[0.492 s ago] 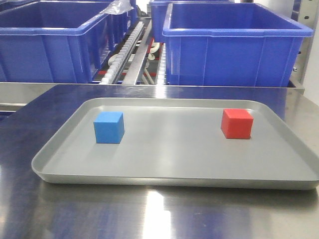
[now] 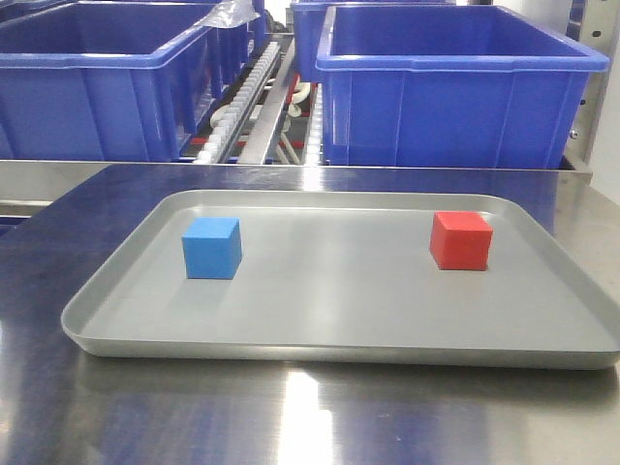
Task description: Sort and place red and blue blocks on shelf
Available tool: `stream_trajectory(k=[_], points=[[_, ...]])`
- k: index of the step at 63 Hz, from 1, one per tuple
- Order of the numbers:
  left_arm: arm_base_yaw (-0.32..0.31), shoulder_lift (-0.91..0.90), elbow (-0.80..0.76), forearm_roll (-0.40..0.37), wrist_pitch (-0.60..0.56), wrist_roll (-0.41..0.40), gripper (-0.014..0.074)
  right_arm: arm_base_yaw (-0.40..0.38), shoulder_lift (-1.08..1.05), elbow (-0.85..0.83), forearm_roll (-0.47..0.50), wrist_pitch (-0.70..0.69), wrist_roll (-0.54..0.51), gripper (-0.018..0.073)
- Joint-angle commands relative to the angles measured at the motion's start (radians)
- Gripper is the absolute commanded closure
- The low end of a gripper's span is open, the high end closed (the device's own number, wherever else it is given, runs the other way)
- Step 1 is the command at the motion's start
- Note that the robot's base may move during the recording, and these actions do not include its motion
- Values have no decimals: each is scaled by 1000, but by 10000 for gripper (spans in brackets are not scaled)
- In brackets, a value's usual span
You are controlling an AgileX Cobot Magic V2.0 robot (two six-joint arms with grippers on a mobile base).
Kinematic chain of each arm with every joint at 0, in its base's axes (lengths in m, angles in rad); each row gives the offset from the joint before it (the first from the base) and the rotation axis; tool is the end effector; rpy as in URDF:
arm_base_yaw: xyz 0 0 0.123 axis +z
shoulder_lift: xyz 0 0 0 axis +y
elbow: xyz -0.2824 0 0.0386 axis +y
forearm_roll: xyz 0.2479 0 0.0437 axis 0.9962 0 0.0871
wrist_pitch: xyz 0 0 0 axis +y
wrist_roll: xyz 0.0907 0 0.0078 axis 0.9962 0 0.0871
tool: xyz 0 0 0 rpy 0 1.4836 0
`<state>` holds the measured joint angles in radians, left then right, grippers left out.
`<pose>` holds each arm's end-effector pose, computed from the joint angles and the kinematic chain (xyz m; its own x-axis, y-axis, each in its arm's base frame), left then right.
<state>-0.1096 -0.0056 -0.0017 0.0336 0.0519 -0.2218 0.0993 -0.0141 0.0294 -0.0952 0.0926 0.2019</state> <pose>0.0556 -0.0060 0.2093 0.0215 -0.1906 -0.9814 0.1137 0.9758 -0.1870 0.0564 0.0048 0.1955 -0.0297 0.1045 -0.9941 -0.0877 0.9904 0.1067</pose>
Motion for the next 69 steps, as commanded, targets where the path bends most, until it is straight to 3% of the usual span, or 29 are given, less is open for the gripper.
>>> stream_trajectory(k=[1, 40, 58, 69], points=[[1, -16, 36, -6, -84, -6, 470, -3, -15, -21, -3, -79, -6, 503], [1, -16, 36, -6, -84, -6, 470, -3, -15, -21, -3, -87, -6, 503], [1, -16, 36, -6, -84, -6, 470, -3, -15, -21, -1, -157, -5, 503], [1, -16, 36, -6, -84, -6, 470, -3, 40, -48, 118, -185, 48, 503]])
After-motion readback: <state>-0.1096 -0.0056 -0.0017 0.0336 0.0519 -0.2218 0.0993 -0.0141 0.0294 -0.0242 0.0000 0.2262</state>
